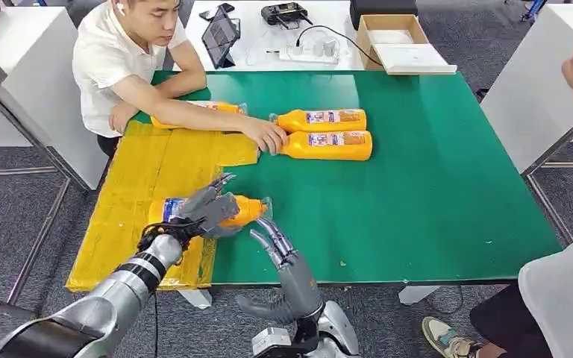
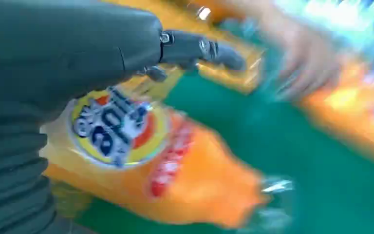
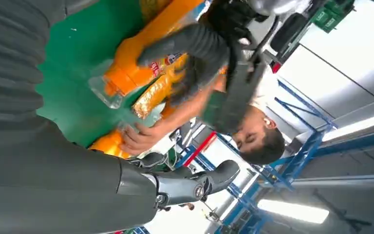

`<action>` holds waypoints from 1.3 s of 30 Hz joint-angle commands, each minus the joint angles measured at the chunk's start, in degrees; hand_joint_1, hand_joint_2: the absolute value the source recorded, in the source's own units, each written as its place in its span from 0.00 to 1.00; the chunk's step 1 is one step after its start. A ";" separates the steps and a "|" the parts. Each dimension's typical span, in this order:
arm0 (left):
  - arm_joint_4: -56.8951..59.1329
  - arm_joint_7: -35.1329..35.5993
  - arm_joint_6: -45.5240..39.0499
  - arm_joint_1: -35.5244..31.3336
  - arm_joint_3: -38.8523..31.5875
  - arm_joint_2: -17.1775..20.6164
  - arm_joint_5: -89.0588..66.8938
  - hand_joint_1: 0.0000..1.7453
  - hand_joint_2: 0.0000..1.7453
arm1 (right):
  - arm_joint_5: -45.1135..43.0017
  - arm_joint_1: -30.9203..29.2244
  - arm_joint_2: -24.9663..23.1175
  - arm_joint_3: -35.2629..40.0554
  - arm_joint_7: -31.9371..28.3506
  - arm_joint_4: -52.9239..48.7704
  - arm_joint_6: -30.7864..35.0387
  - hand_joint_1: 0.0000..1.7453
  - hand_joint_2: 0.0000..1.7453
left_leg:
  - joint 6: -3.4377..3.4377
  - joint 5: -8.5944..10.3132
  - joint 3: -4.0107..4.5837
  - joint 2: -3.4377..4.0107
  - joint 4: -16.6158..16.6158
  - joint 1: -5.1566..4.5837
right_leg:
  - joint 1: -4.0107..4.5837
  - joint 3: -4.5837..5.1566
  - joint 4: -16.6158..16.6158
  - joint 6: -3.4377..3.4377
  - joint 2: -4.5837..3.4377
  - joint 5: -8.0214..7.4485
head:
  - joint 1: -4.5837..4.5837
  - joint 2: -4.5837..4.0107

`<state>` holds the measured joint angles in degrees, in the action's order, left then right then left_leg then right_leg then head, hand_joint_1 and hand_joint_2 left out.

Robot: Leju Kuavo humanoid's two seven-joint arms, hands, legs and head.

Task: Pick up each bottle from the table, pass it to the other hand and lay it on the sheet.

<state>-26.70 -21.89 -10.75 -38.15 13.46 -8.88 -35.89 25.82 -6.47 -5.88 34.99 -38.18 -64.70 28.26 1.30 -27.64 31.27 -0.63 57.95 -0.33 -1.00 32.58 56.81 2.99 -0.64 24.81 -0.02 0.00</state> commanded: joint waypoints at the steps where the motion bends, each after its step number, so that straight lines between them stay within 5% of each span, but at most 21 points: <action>1: -18.12 -10.74 -4.08 9.12 -8.14 -3.66 14.99 0.00 1.00 | -0.46 -2.01 1.48 3.32 -1.82 4.20 1.35 0.00 1.00 | -0.14 0.05 0.03 0.08 -0.07 0.15 | 0.17 -0.04 -0.18 -0.19 0.09 -0.09 | -0.02 -0.02; 4: -28.61 -8.73 3.05 14.09 -8.85 -3.22 26.52 0.00 1.00 | -0.55 -1.07 1.91 3.05 -1.82 3.41 2.00 0.00 1.00 | -0.10 -0.01 0.09 0.19 -0.12 0.07 | 0.09 0.08 -0.17 -0.14 -0.07 -0.05 | 0.02 0.00; 6: -33.66 0.11 16.99 16.54 -13.06 -3.90 49.84 0.00 1.00 | -1.26 0.13 1.94 1.90 -1.82 2.62 3.17 0.00 1.00 | -0.06 -0.05 0.19 0.10 -0.03 0.06 | 0.06 0.16 -0.07 -0.07 -0.01 0.01 | -0.02 0.00; 9: -41.87 0.68 17.93 20.12 -12.21 -2.75 58.70 0.00 1.00 | -1.99 0.88 2.60 1.47 -1.82 0.62 4.84 0.00 1.00 | -0.06 -0.04 0.32 0.22 -0.02 0.06 | 0.05 0.34 -0.05 -0.06 -0.14 -0.03 | 0.00 0.00; 18: -62.63 -4.89 7.56 31.21 -10.27 -0.61 59.50 0.00 1.00 | 2.68 6.09 5.90 -12.10 -0.25 -8.70 4.81 0.00 1.00 | -0.04 -0.05 0.43 0.20 0.01 0.03 | 0.03 0.45 -0.02 -0.07 -0.12 -0.02 | 0.00 0.00; 21: -66.05 -6.84 -7.98 36.11 -12.37 -0.71 48.11 0.00 1.00 | 14.60 7.79 7.70 -18.94 10.34 -8.52 8.71 0.00 1.00 | -0.04 -0.05 0.35 0.14 -0.05 0.01 | 0.01 0.36 -0.07 -0.07 -0.04 0.01 | 0.00 0.00; 28: -65.63 -7.49 -7.82 36.59 -12.48 -0.23 48.77 0.00 1.00 | 14.05 7.92 7.57 -19.79 9.31 -7.66 8.12 0.00 1.00 | -0.04 -0.05 0.40 -0.02 0.00 0.02 | 0.04 0.35 -0.08 -0.10 0.08 0.01 | -0.02 0.00; 31: -66.34 -9.12 -17.29 38.19 -13.83 -1.54 41.86 0.00 1.00 | 23.44 6.99 8.28 -22.49 17.89 -4.76 10.83 0.00 1.00 | -0.03 -0.03 0.40 0.02 -0.02 0.00 | 0.02 0.38 -0.09 -0.07 0.03 -0.01 | 0.00 -0.02; 39: -66.57 -10.65 -21.93 40.80 -8.34 -0.96 29.93 0.00 1.00 | 26.75 1.51 10.50 -28.50 19.65 1.41 7.63 0.00 1.00 | -0.02 -0.04 0.36 0.02 -0.01 0.03 | 0.05 0.31 -0.15 -0.07 0.03 -0.03 | 0.00 0.00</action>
<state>-93.77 -32.52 -30.21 1.75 1.75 -10.08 1.24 49.51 0.95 3.26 12.96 -20.00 -71.51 35.95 1.33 -27.68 31.70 -0.70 57.95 -0.35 -1.01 32.98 56.75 3.00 -0.61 24.82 -0.02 0.00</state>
